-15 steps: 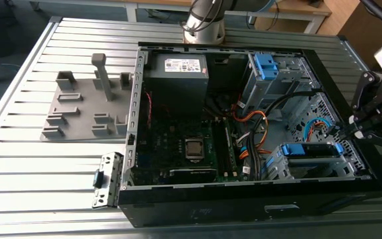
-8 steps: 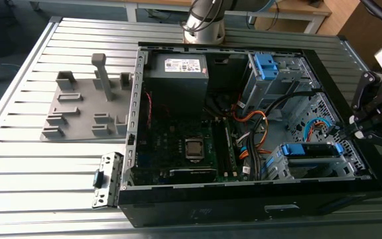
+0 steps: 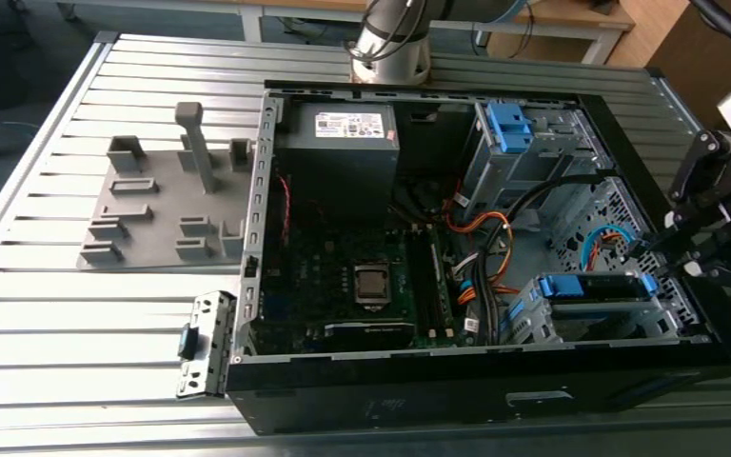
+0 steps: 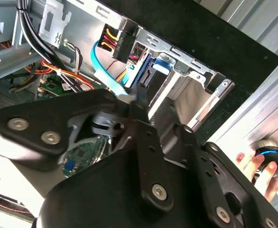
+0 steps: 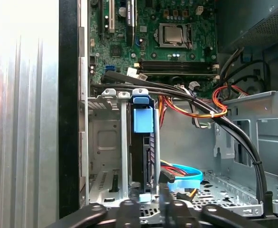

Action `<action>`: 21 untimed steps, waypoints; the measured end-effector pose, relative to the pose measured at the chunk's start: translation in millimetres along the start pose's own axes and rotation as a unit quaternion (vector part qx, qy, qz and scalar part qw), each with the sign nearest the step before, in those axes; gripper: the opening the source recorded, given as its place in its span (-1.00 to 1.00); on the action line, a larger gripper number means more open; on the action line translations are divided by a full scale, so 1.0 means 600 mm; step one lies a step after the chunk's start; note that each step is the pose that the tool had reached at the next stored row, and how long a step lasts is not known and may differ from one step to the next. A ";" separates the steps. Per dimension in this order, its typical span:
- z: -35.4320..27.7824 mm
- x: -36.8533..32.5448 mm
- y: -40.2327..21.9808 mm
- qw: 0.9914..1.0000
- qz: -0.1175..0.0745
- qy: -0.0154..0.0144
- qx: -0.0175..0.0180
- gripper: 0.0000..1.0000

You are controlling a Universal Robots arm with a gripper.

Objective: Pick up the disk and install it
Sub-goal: 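Insert the first disk wire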

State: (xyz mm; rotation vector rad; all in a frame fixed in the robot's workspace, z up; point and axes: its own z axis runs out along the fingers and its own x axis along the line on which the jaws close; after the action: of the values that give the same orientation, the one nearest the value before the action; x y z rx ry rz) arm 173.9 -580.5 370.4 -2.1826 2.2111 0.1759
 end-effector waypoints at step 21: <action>0.009 -0.047 -0.015 1.000 0.000 0.000 -0.001 -0.06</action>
State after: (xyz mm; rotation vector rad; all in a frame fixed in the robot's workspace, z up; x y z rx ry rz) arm 183.4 -551.9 367.4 -2.1842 2.2112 0.1780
